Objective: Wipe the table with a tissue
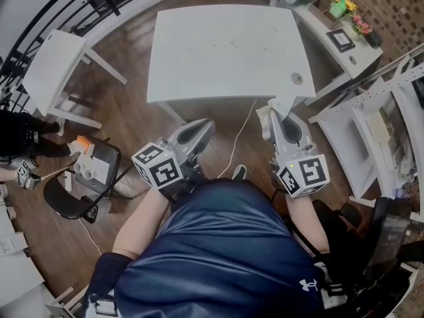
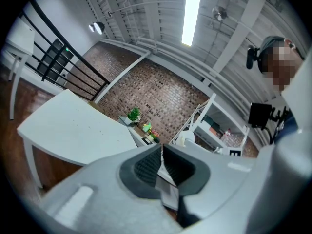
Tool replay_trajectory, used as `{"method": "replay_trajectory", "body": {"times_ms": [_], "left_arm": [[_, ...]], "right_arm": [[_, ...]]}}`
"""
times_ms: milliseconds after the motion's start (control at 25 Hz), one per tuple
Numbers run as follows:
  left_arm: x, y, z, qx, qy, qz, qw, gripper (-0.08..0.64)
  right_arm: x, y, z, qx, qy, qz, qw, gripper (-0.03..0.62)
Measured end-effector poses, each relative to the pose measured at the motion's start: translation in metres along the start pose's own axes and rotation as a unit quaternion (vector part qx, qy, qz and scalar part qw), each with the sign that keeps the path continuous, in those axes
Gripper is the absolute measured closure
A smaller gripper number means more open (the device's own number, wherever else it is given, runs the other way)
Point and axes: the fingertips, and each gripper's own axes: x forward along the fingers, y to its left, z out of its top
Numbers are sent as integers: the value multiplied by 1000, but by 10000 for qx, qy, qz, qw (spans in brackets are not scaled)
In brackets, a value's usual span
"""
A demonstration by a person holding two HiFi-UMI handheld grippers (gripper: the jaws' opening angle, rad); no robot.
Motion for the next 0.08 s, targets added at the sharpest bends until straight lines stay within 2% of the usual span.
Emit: {"method": "replay_trajectory", "body": {"times_ms": [80], "left_arm": [[-1,2,3,13,-7,-8,10000,546]], "right_arm": [[3,2,0,-25,-21,-10,10000,572]]}}
